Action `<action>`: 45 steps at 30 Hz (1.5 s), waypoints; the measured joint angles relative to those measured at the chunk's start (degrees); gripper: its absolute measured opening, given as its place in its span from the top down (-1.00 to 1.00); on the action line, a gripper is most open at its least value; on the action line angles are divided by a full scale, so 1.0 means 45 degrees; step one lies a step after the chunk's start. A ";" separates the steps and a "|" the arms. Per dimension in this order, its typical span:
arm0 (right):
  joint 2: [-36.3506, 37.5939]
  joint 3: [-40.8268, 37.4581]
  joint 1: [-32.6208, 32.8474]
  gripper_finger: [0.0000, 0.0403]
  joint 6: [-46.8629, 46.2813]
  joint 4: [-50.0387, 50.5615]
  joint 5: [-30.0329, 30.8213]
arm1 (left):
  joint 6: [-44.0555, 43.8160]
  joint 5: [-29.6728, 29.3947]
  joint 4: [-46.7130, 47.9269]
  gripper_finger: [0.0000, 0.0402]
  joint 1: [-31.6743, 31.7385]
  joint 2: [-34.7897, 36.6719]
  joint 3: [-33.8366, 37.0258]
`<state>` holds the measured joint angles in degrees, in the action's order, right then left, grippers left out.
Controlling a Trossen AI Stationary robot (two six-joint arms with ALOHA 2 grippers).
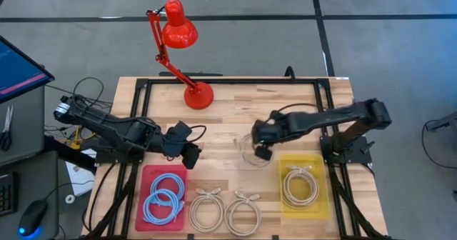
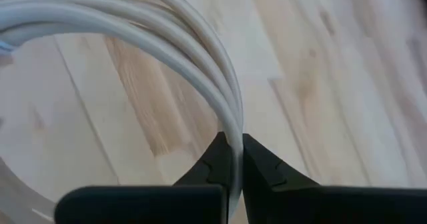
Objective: Pick & Place USB Port
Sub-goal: Put the light yellow charger cable into the yellow bin
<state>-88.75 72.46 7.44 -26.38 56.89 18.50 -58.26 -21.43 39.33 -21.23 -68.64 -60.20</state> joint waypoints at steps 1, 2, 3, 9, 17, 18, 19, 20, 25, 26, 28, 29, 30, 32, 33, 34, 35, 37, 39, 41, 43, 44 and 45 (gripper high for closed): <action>0.0352 0.0041 0.0025 0.98 -0.0318 0.0357 0.0001 | 0.0000 0.0000 0.0000 0.45 0.0000 0.0000 0.0000; 0.0723 0.0054 0.0097 0.99 -0.0659 0.0675 0.0011 | 0.0000 -0.0005 0.0000 0.45 0.0000 0.0000 0.0000; 0.1062 0.0055 0.0176 0.99 -0.1007 0.1034 0.0100 | 0.0000 -0.0001 0.0000 0.45 0.0000 0.0000 0.0000; 0.2652 0.0055 0.0979 0.99 -0.3609 0.3673 0.0420 | 0.0000 -0.0215 0.0000 0.45 0.0000 0.0000 0.0000; 0.3078 0.0055 0.2727 0.99 -0.7143 0.6696 0.0368 | 0.0000 -0.0855 0.0000 0.45 0.0000 0.0000 0.0000; 0.3055 0.0055 0.2959 0.99 -0.7471 0.6878 0.0216 | -0.0001 -0.0855 0.0000 0.45 0.0000 0.0000 0.0000; 0.3023 0.0029 0.3208 0.99 -0.7813 0.6969 0.0095 | 0.0000 -0.0855 0.0000 0.45 0.0000 0.0000 0.0000; 0.3008 -0.0088 0.3458 0.99 -0.8116 0.6939 -0.0034 | -0.0001 -0.0855 0.0000 0.45 0.0000 0.0000 0.0000; 0.2996 -0.1255 0.4466 0.99 -0.9661 0.6900 -0.1223 | 0.0000 -0.0855 0.0000 0.45 0.0000 0.0000 0.0000; 0.2997 -0.1570 0.4658 0.99 -0.9978 0.6836 -0.1494 | 0.0000 -0.0855 0.0000 0.45 0.0000 0.0000 0.0000; 0.3001 -0.2221 0.5037 0.99 -1.0462 0.6640 -0.2027 | -0.0004 -0.0855 0.0000 0.45 0.0000 0.0000 0.0000; 0.3005 -0.2567 0.5197 0.99 -1.0652 0.6389 -0.2323 | 0.0000 -0.0855 0.0000 0.45 0.0000 0.0000 0.0000; 0.3048 -0.2901 0.5362 0.99 -1.0810 0.6048 -0.2607 | 0.0000 -0.0855 -0.0002 0.45 0.0000 0.0000 0.0000; 0.3203 -0.3604 0.5697 0.99 -1.1126 0.5100 -0.3131 | 0.0000 -0.0855 0.0000 0.45 -0.0002 0.0000 0.0000; 0.3258 -0.3928 0.5831 0.99 -1.1299 0.4561 -0.3297 | 0.0000 -0.0855 0.0000 0.45 0.0000 0.0000 0.0000; 0.3303 -0.4245 0.5990 0.99 -1.1505 0.3971 -0.3380 | 0.0000 -0.0855 0.0000 0.45 0.0000 0.0000 0.0000; 0.3353 -0.4548 0.6130 0.99 -1.1751 0.3415 -0.3444 | -0.0001 -0.0855 0.0000 0.45 -0.0001 0.0000 0.0000; 0.3428 -0.5020 0.6414 0.99 -1.2242 0.2840 -0.3475 | 0.0000 -0.0855 0.0000 0.45 0.0000 0.0000 0.0000; 0.3424 -0.5408 0.6651 0.99 -1.2753 0.2669 -0.3544 | -0.0003 -0.0855 0.0000 0.45 0.0000 0.0000 0.0000; 0.3424 -0.5700 0.6858 0.99 -1.3193 0.2733 -0.3784 | 0.0000 -0.0855 0.0000 0.45 -0.0002 0.0000 0.0000; 0.3424 -0.5950 0.6972 0.99 -1.3569 0.2734 -0.4066 | -0.0004 -0.0855 0.0000 0.45 -0.0004 0.0000 0.0000; 0.3424 -0.6065 0.7020 0.99 -1.3685 0.2737 -0.4242 | 0.0000 -0.0855 0.0000 0.45 -0.0003 0.0000 0.0000; 0.3424 -0.6182 0.7042 0.99 -1.3781 0.2737 -0.4409 | 0.0000 -0.0855 0.0000 0.45 -0.0002 0.0000 0.0000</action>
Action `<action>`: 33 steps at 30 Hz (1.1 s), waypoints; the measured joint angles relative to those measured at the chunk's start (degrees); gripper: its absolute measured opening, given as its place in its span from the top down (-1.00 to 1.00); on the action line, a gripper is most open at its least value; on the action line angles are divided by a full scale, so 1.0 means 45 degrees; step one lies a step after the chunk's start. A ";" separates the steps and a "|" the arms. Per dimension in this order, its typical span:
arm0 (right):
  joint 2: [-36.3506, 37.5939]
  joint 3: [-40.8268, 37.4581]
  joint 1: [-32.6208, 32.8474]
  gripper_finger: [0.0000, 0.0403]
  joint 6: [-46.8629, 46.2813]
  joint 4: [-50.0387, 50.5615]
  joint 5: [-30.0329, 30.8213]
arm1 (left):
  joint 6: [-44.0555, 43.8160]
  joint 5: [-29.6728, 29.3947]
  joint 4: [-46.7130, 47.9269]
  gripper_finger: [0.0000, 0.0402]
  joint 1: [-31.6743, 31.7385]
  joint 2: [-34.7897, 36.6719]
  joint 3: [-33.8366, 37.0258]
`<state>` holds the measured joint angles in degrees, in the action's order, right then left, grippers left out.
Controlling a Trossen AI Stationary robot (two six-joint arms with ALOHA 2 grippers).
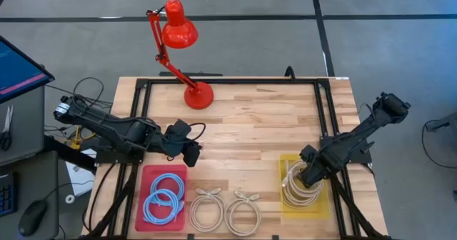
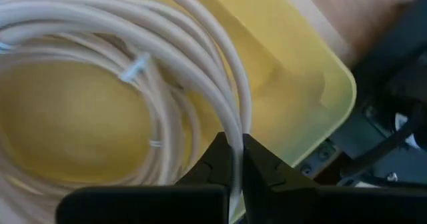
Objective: Pick & Place USB Port
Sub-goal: Put the light yellow charger cable into the yellow bin
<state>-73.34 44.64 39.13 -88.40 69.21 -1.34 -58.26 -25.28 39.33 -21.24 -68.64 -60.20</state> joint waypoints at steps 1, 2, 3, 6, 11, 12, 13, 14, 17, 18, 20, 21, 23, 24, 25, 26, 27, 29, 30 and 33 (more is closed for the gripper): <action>0.0000 -0.0102 0.0037 0.99 -0.0032 -0.0005 -0.0064 | 0.0000 0.0000 0.0000 0.45 0.0002 0.0000 0.0000; 0.0000 -0.0199 0.0076 0.99 -0.0040 -0.0055 -0.0077 | 0.0000 0.0000 0.0000 0.45 0.0002 0.0000 0.0000; 0.0000 -0.0279 0.0105 0.99 -0.0045 -0.0091 -0.0073 | 0.0000 0.0000 0.0000 0.45 -0.0001 0.0000 0.0000; 0.0000 -0.0368 0.0113 0.97 -0.0054 -0.0171 -0.0063 | 0.0000 0.0000 0.0000 0.45 0.0000 0.0000 0.0000; 0.0000 -0.0368 -0.0088 0.66 -0.0049 -0.0097 -0.0063 | 0.0000 0.0000 0.0005 0.45 0.0002 0.0000 0.0000; 0.0000 -0.0368 -0.0106 0.59 -0.0049 -0.0087 -0.0063 | 0.0000 0.0000 0.0005 0.45 -0.0002 0.0000 0.0000; 0.0000 -0.0368 -0.0135 0.53 -0.0040 -0.0087 -0.0058 | 0.0000 0.0000 0.0005 0.45 0.0000 0.0000 0.0000; 0.0000 -0.0368 -0.0140 0.46 0.0060 -0.0101 -0.0058 | 0.0000 0.0000 0.0005 0.45 -0.0002 0.0000 0.0000; -0.0005 -0.0157 -0.0140 0.29 0.0954 -0.0069 -0.0040 | 0.0000 0.0000 0.0005 0.45 0.0001 0.0000 0.0000; -0.0005 -0.0035 -0.0140 0.25 0.1313 -0.0104 -0.0042 | 0.0000 0.0000 0.0005 0.45 0.0002 0.0000 0.0000; -0.0005 0.0242 -0.0140 0.17 0.1915 -0.0044 -0.0039 | 0.0000 0.0000 0.0005 0.45 0.0002 0.0000 0.0000; -0.0005 0.0399 -0.0140 0.14 0.2181 -0.0015 -0.0039 | 0.0000 0.0000 0.0005 0.45 0.0000 0.0000 0.0000; -0.0005 0.0738 -0.0140 0.09 0.2452 0.0049 -0.0039 | 0.0000 0.0000 0.0005 0.45 0.0002 0.0000 0.0000; -0.0005 0.0927 -0.0140 0.08 0.2551 0.0150 -0.0039 | 0.0000 0.0000 0.0005 0.45 0.0001 0.0000 0.0000; -0.0005 0.1130 -0.0140 0.07 0.2678 0.0263 -0.0039 | 0.0000 0.0000 0.0005 0.45 0.0000 0.0000 0.0000; -0.0005 0.1324 -0.0140 0.07 0.2745 0.0359 -0.0034 | 0.0000 0.0000 0.0002 0.45 0.0002 0.0000 0.0000; -0.0005 0.1536 -0.0145 0.07 0.2773 0.0483 -0.0029 | 0.0000 0.0000 0.0002 0.45 0.0001 0.0000 0.0000; -0.0005 0.1966 -0.0144 0.08 0.2879 0.0876 0.0023 | -0.0004 0.0000 0.0000 0.45 0.0002 0.0000 0.0000; -0.0005 0.2184 -0.0145 0.09 0.3054 0.1049 0.0028 | 0.0000 0.0000 0.0000 0.45 -0.0002 0.0000 0.0000; -0.0005 0.2904 -0.0149 0.14 0.3447 0.1441 0.0300 | 0.0000 0.0000 -0.0057 0.45 0.0002 0.0000 0.0000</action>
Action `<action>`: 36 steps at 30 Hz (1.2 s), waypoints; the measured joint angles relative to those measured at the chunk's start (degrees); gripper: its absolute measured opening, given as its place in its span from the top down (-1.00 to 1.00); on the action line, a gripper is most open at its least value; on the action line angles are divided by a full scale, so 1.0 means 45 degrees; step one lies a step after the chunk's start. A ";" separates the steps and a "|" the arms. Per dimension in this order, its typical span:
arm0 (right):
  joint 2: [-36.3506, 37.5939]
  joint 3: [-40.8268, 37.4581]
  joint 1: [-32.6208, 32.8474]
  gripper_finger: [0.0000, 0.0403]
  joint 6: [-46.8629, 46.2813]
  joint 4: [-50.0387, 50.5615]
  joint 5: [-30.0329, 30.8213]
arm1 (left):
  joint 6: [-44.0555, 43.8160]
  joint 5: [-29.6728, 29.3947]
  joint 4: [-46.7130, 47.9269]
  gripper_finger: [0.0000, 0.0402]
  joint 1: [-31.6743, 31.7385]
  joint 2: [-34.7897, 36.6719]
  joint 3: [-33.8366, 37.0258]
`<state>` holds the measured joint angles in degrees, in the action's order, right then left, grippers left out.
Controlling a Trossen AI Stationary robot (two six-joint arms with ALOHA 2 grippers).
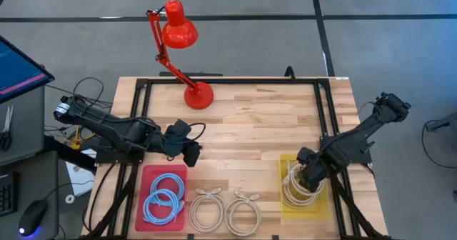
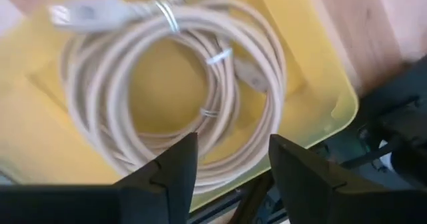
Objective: Pick & Place USB Port
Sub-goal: Put the light yellow charger cable into the yellow bin
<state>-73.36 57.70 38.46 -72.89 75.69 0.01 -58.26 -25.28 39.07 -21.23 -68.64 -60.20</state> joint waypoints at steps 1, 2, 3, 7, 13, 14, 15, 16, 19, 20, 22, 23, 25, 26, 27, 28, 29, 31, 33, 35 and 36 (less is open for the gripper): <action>0.0000 0.0219 0.0000 0.15 0.0094 0.0098 0.0203 | -0.0005 0.0000 -0.0005 0.45 0.0000 0.0000 0.0000; 0.0000 0.0450 -0.0006 0.17 0.0220 0.0122 0.0413 | -0.0004 0.0000 -0.0018 0.45 0.0000 0.0000 0.0000; 0.0000 0.0693 -0.0046 0.18 0.0326 0.0104 0.0624 | 0.0000 0.0000 -0.0033 0.45 -0.0005 0.0000 0.0000; 0.0000 0.1562 -0.0430 0.23 0.0819 0.0084 0.1357 | -0.0005 0.0000 -0.0040 0.45 0.0000 0.0000 0.0000; 0.0000 0.2549 -0.1288 0.29 0.1981 -0.0087 0.2333 | -0.0005 0.0000 -0.0103 0.45 -0.0005 0.0000 0.0000; 0.0000 0.2649 -0.1451 0.30 0.2202 -0.0202 0.2374 | -0.0005 0.0000 -0.0115 0.45 0.0000 0.0000 0.0000; 0.0000 0.2735 -0.1607 0.30 0.2446 -0.0342 0.2391 | -0.0005 0.0000 -0.0122 0.45 -0.0004 0.0000 0.0000; 0.0000 0.2792 -0.1758 0.31 0.2686 -0.0502 0.2400 | -0.0005 0.0000 -0.0122 0.45 0.0000 0.0000 0.0000; 0.0000 0.2843 -0.2184 0.33 0.3307 -0.1060 0.2400 | -0.0005 0.0000 -0.0126 0.45 -0.0004 0.0000 0.0000; 0.0000 0.2844 -0.2329 0.34 0.3547 -0.1305 0.2403 | -0.0005 0.0001 -0.0127 0.45 -0.0004 0.0000 0.0000; 0.0000 0.2848 -0.2595 0.35 0.4038 -0.1686 0.2400 | -0.0005 0.0000 -0.0127 0.45 -0.0002 0.0000 0.0000; 0.0000 0.2848 -0.2725 0.35 0.4306 -0.1884 0.2403 | 0.0003 0.0004 -0.0127 0.45 0.0000 0.0000 0.0000; 0.0000 0.2848 -0.2970 0.36 0.4798 -0.2235 0.2403 | 0.0240 0.0003 -0.0127 0.45 -0.0003 0.0000 0.0000; 0.0000 0.2848 -0.3094 0.36 0.5008 -0.2338 0.2405 | 0.0336 0.0005 -0.0127 0.45 -0.0005 0.0000 0.0000; 0.0000 0.2848 -0.3199 0.36 0.5201 -0.2447 0.2400 | 0.0458 0.0005 -0.0128 0.45 -0.0002 0.0000 0.0000; 0.0000 0.2848 -0.3302 0.37 0.5385 -0.2558 0.2402 | 0.0545 0.0005 -0.0129 0.45 -0.0002 0.0000 0.0000; 0.0000 0.2848 -0.3417 0.37 0.5573 -0.2630 0.2404 | 0.0613 0.0001 -0.0128 0.45 -0.0005 0.0000 0.0000; 0.0000 0.2848 -0.3609 0.37 0.5867 -0.2710 0.2403 | 0.0754 0.0003 -0.0132 0.45 0.0000 0.0000 0.0000; 0.0000 0.2848 -0.3796 0.37 0.6128 -0.2773 0.2400 | 0.1010 0.0005 -0.0132 0.45 -0.0001 0.0000 0.0000; 0.0000 0.2848 -0.3964 0.37 0.6338 -0.2920 0.2401 | 0.1314 0.0005 -0.0132 0.45 -0.0005 0.0000 0.0000; 0.0000 0.2848 -0.4047 0.37 0.6463 -0.3025 0.2400 | 0.1474 0.0005 -0.0132 0.45 -0.0005 0.0000 0.0000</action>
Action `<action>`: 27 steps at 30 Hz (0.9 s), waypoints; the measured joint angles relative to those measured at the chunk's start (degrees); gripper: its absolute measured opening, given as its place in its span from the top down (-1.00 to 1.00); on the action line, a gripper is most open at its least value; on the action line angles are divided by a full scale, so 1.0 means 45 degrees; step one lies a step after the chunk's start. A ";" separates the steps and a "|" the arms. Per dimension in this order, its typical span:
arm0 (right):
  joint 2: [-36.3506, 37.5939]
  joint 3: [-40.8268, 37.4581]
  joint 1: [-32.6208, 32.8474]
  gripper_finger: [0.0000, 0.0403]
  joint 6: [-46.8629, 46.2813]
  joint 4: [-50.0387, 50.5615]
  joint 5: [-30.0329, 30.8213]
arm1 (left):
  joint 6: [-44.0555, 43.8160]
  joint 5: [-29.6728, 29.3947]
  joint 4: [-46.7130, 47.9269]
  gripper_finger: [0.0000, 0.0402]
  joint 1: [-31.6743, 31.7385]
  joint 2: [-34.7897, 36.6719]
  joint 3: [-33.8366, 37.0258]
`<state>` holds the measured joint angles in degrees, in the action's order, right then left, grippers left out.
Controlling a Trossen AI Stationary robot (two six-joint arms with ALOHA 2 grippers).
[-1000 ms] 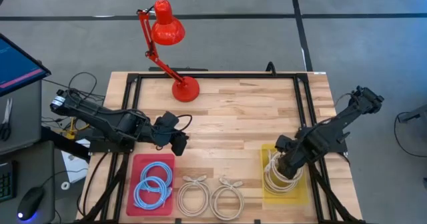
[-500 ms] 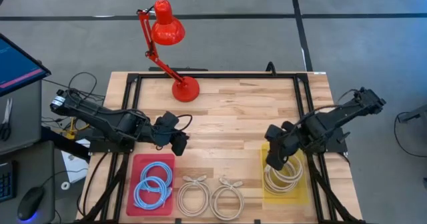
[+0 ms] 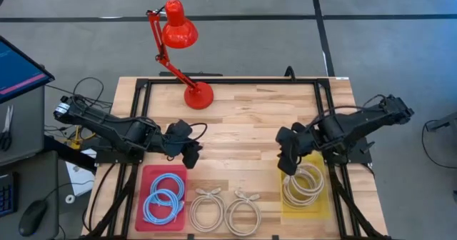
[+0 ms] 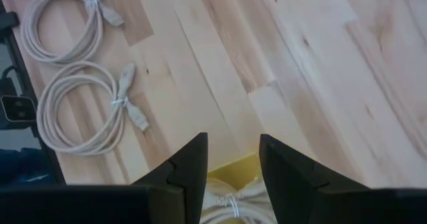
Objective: Pick & Place USB Port
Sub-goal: Put the light yellow charger cable into the yellow bin
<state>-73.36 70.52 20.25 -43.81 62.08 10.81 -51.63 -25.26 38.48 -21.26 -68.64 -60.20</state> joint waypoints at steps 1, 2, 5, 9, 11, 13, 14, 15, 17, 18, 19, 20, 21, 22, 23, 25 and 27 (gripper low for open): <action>0.0000 0.0000 -0.0085 0.37 0.0179 -0.0126 0.0000 | 0.0167 -0.0002 0.0000 0.45 0.0001 0.0000 0.0000; 0.0000 0.0000 -0.0167 0.37 0.0361 -0.0274 0.0002 | 0.0406 -0.0005 0.0000 0.45 0.0000 0.0000 0.0000; 0.0000 0.0000 -0.0405 0.36 0.0912 -0.0810 0.0000 | 0.1151 -0.0004 -0.0004 0.45 0.0000 0.0000 0.0000; 0.0000 0.0000 -0.0695 0.37 0.1757 -0.1506 -0.0023 | 0.2190 0.0000 -0.0005 0.45 0.0000 0.0000 0.0000; 0.0000 0.0000 -0.0834 0.37 0.2027 -0.1777 -0.0039 | 0.2556 0.0000 -0.0005 0.45 0.0000 0.0000 0.0000; 0.0000 0.0000 -0.0983 0.37 0.2101 -0.1915 -0.0044 | 0.2847 0.0000 -0.0007 0.45 0.0000 0.0000 0.0000; -0.0003 0.0000 -0.1068 0.37 0.2102 -0.1990 -0.0044 | 0.2974 0.0000 -0.0005 0.45 0.0004 0.0000 0.0000; -0.0005 0.0000 -0.1166 0.37 0.2107 -0.2039 -0.0044 | 0.3067 -0.0004 -0.0005 0.45 0.0004 0.0000 0.0000; -0.0005 0.0000 -0.1351 0.37 0.2115 -0.2061 -0.0044 | 0.3131 0.0000 -0.0012 0.45 0.0000 0.0000 0.0000; -0.0005 0.0000 -0.1446 0.37 0.2196 -0.2125 -0.0044 | 0.3133 -0.0002 -0.0016 0.45 0.0000 0.0000 0.0000; -0.0005 0.0000 -0.1544 0.37 0.2328 -0.2240 -0.0044 | 0.3136 0.0000 -0.0032 0.45 0.0000 0.0000 0.0000; -0.0005 0.0000 -0.1637 0.37 0.2408 -0.2407 -0.0044 | 0.3136 -0.0004 -0.0060 0.45 0.0000 0.0000 0.0000; -0.0005 0.0000 -0.1718 0.37 0.2396 -0.2591 -0.0046 | 0.3136 0.0000 -0.0073 0.45 0.0000 0.0000 0.0000; -0.0005 0.0000 -0.1786 0.37 0.2383 -0.2718 -0.0056 | 0.3136 0.0000 -0.0074 0.45 0.0000 0.0000 0.0000; -0.0005 0.0000 -0.1846 0.36 0.2329 -0.2780 -0.0095 | 0.3136 0.0000 -0.0078 0.45 0.0000 0.0000 0.0000; -0.0005 0.0000 -0.1998 0.37 0.2233 -0.2981 -0.0255 | 0.3136 0.0000 -0.0087 0.45 0.0000 0.0000 0.0000; -0.0005 0.0000 -0.2064 0.37 0.1623 -0.2983 -0.0435 | 0.3136 0.0000 -0.0092 0.45 0.0000 0.0000 0.0000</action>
<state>-73.38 70.52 10.96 -36.50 48.66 8.85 -37.52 -25.26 38.06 -21.26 -68.64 -60.20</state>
